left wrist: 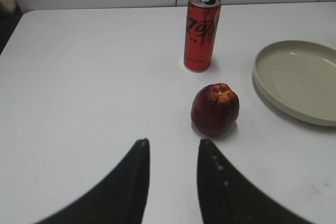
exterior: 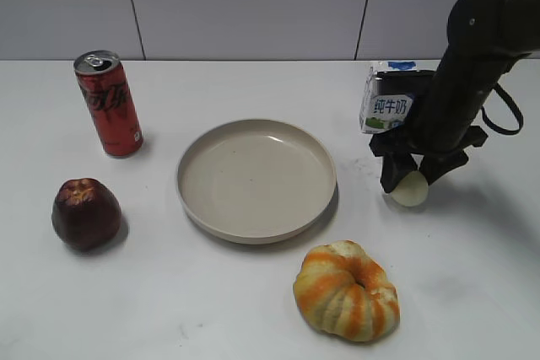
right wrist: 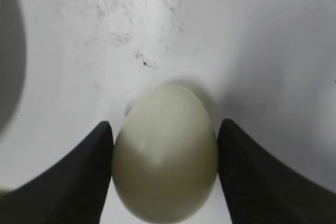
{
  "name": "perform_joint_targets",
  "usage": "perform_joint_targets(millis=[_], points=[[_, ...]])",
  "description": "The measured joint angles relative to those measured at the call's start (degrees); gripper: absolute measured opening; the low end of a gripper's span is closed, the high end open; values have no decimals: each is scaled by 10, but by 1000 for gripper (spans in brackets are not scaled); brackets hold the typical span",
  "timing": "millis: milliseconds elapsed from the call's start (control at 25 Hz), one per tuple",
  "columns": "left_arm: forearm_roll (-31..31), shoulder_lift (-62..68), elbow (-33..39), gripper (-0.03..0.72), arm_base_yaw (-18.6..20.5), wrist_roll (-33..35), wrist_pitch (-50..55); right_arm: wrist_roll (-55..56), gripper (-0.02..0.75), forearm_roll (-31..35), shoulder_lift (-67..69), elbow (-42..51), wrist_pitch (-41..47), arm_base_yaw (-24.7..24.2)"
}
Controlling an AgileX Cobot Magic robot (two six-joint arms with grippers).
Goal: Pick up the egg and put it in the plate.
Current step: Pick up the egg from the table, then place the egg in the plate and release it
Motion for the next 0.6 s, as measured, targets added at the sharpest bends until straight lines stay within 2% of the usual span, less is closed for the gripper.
perform_joint_targets(millis=[160,400,600], points=[[0,0,0,230,0,0,0,-26,442,2,1,-36,36,22],[0,0,0,230,0,0,0,-42,442,2,2,-143,57,122],[0,0,0,230,0,0,0,-44,442,2,3,-208,25,186]])
